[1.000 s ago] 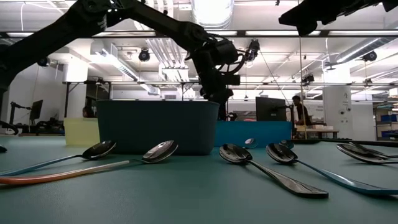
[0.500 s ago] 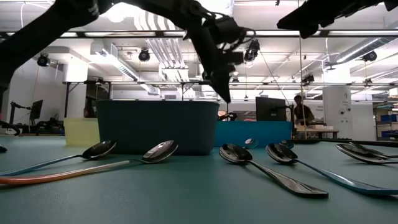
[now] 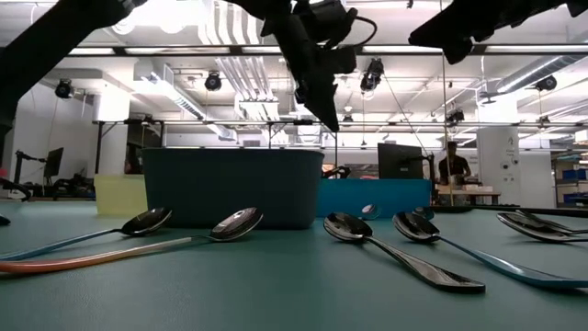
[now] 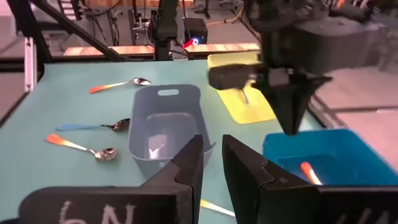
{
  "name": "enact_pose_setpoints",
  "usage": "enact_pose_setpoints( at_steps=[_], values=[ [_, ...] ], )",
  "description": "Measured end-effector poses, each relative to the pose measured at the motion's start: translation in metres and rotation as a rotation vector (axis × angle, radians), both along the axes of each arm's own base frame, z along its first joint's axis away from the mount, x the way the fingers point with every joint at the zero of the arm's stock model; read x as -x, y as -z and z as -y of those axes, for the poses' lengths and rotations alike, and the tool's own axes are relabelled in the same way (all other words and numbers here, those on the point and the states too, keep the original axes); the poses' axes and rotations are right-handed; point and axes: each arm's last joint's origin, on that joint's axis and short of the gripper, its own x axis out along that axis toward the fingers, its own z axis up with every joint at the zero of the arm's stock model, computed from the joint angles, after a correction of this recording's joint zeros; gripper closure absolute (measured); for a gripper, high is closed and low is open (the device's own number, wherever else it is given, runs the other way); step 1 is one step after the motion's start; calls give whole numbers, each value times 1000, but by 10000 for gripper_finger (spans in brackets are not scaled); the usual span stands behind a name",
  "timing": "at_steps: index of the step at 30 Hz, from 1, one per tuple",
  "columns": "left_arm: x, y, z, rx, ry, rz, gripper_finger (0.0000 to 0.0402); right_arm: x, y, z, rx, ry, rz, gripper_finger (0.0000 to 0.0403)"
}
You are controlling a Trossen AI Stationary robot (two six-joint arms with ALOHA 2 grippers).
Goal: Sort silverware by color (type)
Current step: Put the black spoon into the gray bin
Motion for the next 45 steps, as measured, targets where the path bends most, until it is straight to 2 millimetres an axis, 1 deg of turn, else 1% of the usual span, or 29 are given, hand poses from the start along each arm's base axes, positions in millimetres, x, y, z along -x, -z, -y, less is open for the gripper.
enact_pose_setpoints(
  at_steps=[4,7,13,17,22,27,33,39,41,45],
  values=[
    [14,11,13,23,1,-44,402,-4,7,0,-56,18,-50,351],
    [31,15,22,38,-26,-14,402,-10,14,-1,-85,30,-87,351],
    [74,1,40,14,-52,189,402,-25,29,-1,-153,64,-159,351],
    [103,-11,48,-14,-49,344,402,-34,39,-2,-225,100,-194,351],
    [137,-19,56,-64,-32,505,401,-45,51,-2,-318,149,-227,351],
    [164,-30,60,-176,-30,633,401,-52,62,-3,-403,206,-308,351],
    [186,-42,65,-243,-20,697,401,-57,66,-4,-496,299,-483,351],
    [195,-49,67,-283,5,715,401,-64,71,-7,-609,306,-657,351],
    [198,-49,67,-299,-3,709,401,-66,72,-10,-650,301,-713,351],
    [205,-43,66,-329,-76,697,401,-65,75,-17,-709,305,-823,351]
  ],
)
